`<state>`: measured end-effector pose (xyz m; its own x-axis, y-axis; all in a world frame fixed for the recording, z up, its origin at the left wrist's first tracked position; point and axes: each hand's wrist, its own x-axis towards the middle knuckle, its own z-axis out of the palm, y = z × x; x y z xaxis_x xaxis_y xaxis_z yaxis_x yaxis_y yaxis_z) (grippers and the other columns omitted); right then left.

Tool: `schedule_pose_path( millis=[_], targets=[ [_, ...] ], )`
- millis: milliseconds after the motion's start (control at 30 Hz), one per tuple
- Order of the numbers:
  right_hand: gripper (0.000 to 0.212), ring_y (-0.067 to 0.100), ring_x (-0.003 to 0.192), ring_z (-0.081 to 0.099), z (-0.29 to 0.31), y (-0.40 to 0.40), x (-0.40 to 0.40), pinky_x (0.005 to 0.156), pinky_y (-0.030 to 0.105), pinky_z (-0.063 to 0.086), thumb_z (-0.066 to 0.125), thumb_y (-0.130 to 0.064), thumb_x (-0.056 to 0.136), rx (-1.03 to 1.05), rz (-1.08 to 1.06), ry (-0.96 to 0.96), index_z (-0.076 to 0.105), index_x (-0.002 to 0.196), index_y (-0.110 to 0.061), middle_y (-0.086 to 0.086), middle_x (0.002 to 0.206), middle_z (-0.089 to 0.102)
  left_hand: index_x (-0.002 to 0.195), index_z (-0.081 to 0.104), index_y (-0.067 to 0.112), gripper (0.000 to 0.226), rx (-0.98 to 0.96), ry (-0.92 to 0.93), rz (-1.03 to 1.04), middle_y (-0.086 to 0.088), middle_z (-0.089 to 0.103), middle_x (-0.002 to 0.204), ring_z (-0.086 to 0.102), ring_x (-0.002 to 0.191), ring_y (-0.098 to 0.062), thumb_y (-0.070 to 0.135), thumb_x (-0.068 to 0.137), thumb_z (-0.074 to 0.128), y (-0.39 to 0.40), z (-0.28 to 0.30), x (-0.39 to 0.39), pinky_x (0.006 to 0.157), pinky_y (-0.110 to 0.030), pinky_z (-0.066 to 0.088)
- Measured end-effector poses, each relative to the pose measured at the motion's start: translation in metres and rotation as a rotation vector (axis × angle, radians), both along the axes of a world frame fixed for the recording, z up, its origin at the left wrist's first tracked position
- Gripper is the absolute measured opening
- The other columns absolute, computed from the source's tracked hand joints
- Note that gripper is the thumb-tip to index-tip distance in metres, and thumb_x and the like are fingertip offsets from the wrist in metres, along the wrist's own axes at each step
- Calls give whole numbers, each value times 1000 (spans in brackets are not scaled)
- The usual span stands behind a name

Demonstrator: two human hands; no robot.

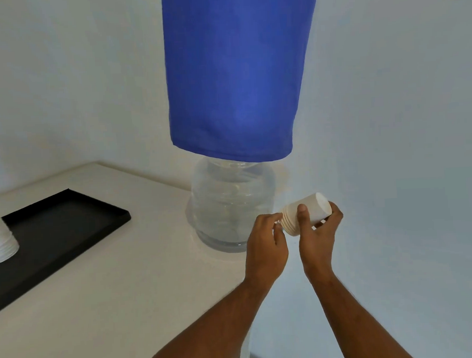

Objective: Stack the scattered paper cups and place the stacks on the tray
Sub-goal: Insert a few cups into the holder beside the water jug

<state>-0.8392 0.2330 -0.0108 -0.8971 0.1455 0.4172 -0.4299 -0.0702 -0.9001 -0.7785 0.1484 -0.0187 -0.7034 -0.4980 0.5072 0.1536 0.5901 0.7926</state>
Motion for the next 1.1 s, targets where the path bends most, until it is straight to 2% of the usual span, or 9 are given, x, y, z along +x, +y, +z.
schedule_pose_path(
  millis=[167, 333, 400, 500, 633, 800, 867, 1000, 1100],
  targets=[
    [66, 16, 114, 55, -1, -45, 44, 73, 11, 54, 70, -42, 87, -51, 69, -32, 28, 138, -37, -7, 130, 45, 115, 65, 21, 17, -47, 88, 33, 8, 68, 109, 63, 97, -6, 24, 100, 57, -44, -5, 40, 84, -8, 48],
    [68, 20, 112, 57, -1, -94, 82, 89, 31, 54, 72, -43, 85, -1, 155, -123, 28, 137, -35, -6, 131, 47, 114, 65, 19, 17, -92, 88, 78, 5, 66, 110, 62, 96, -9, 18, 100, 55, -95, -5, 84, 83, -18, 52],
    [69, 19, 110, 55, 2, -114, 98, 87, 27, 51, 69, -48, 83, 16, 179, -152, 28, 137, -32, -5, 128, 47, 115, 64, 20, 19, -110, 75, 93, 5, 64, 111, 61, 97, -8, 16, 99, 53, -114, -5, 101, 83, -21, 53],
    [66, 14, 99, 57, 7, -146, 120, 72, 9, 47, 71, -45, 85, 30, 219, -150, 32, 136, -28, -4, 124, 50, 117, 63, 23, 21, -121, 50, 137, 8, 63, 113, 59, 97, -2, 16, 100, 54, -143, -1, 129, 84, -18, 53],
    [65, 14, 98, 58, 13, -195, 150, 64, 9, 47, 74, -38, 86, 45, 317, -155, 35, 136, -24, -2, 122, 53, 120, 61, 26, 22, -117, 22, 212, 11, 62, 115, 58, 99, -1, 19, 101, 51, -187, 5, 170, 85, -15, 50],
    [62, 14, 98, 60, 21, -267, 191, 68, 13, 49, 76, -39, 84, 73, 475, -132, 37, 132, -30, -5, 118, 56, 124, 58, 28, 25, -144, -7, 324, 12, 60, 117, 58, 102, -3, 21, 102, 47, -246, 11, 227, 85, -9, 44],
    [60, 12, 98, 61, 25, -298, 209, 68, 14, 50, 77, -40, 83, 77, 545, -124, 38, 128, -32, -8, 114, 58, 122, 59, 27, 26, -144, 6, 358, 12, 60, 115, 58, 101, -3, 17, 101, 48, -270, 14, 250, 87, -13, 46],
    [66, 15, 105, 61, 31, -357, 244, 84, 29, 56, 79, -41, 81, 107, 676, -116, 39, 132, -26, -4, 121, 58, 124, 59, 25, 25, -137, 21, 461, 9, 61, 113, 58, 99, -2, 16, 102, 48, -318, 19, 295, 87, -14, 48],
    [66, 15, 109, 57, 40, -397, 267, 89, 30, 52, 79, -42, 81, 149, 747, -90, 37, 130, -31, -6, 124, 55, 129, 58, 25, 30, -117, 35, 525, 10, 62, 115, 59, 101, -2, 14, 103, 48, -347, 17, 325, 89, -14, 47]
  ],
)
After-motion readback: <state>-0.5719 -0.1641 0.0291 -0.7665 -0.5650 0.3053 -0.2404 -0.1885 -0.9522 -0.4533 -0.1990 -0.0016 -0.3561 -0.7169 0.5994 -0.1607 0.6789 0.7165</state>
